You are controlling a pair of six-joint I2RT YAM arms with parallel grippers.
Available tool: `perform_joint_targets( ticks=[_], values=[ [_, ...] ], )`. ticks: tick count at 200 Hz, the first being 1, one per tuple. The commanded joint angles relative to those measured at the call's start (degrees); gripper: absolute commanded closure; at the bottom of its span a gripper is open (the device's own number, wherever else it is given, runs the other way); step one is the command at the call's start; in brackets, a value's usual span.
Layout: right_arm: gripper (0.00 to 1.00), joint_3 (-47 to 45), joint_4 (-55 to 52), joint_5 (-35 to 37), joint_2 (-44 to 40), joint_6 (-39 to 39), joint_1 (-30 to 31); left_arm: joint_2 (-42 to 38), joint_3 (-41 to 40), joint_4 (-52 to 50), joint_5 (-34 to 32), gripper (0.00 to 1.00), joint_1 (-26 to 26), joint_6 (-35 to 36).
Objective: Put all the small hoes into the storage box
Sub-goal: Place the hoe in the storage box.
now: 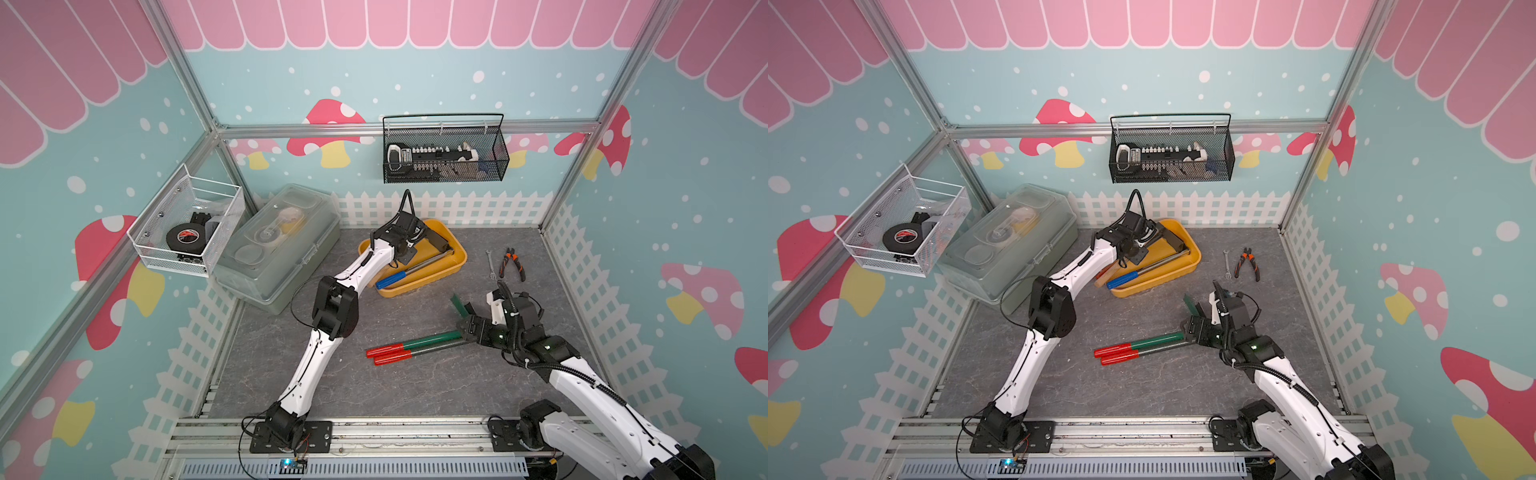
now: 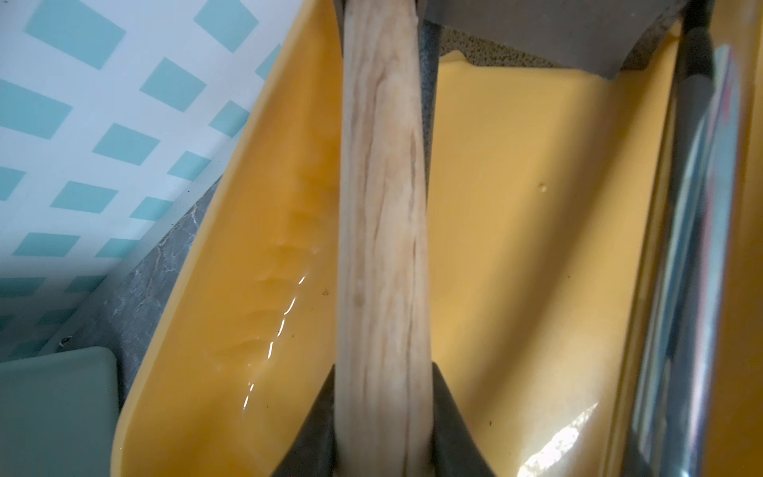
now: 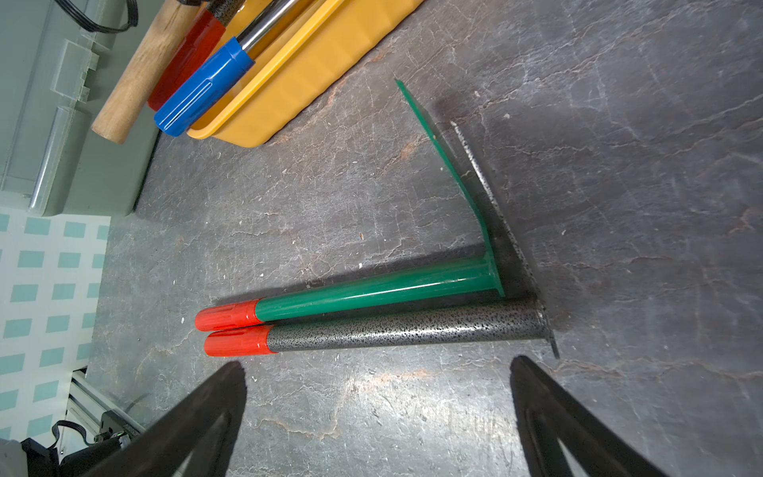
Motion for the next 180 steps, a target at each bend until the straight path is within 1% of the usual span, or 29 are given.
perform_joint_targets(
  ticks=[1, 66, 84, 105, 122, 160, 180],
  values=[
    [0.01, -0.68, -0.71, -0.39, -0.34, -0.27, 0.10, -0.07, 2.73, 3.66, -0.03, 1.00, -0.31, 1.65],
    [0.01, -0.91, -0.14, -0.90, 0.22, -0.36, 0.10, 0.72, 2.29, 3.64, -1.40, 1.00, -0.77, 2.57],
    [0.01, -0.93, -0.22, -0.88, -0.04, -0.45, 0.15, 1.08, 2.36, 3.77, -1.84, 0.96, -0.70, 2.71],
    [0.01, -0.86, -0.22, -0.90, -0.13, -0.36, 0.09, 1.29, 2.38, 4.06, -2.32, 0.86, -0.76, 2.67],
    [0.01, -0.84, -0.21, -0.91, -0.11, -0.36, 0.10, 1.40, 2.35, 4.28, -2.97, 0.83, -0.78, 2.67],
    [0.01, -0.45, -0.50, -1.12, -0.29, -0.45, 0.10, 1.16, 2.19, 4.43, -3.59, 0.58, -0.77, 2.32],
    [0.01, -0.23, -0.86, -1.11, -0.49, -0.64, 0.08, 0.92, 1.84, 4.37, -3.88, 0.54, -0.76, 1.88]
  ],
)
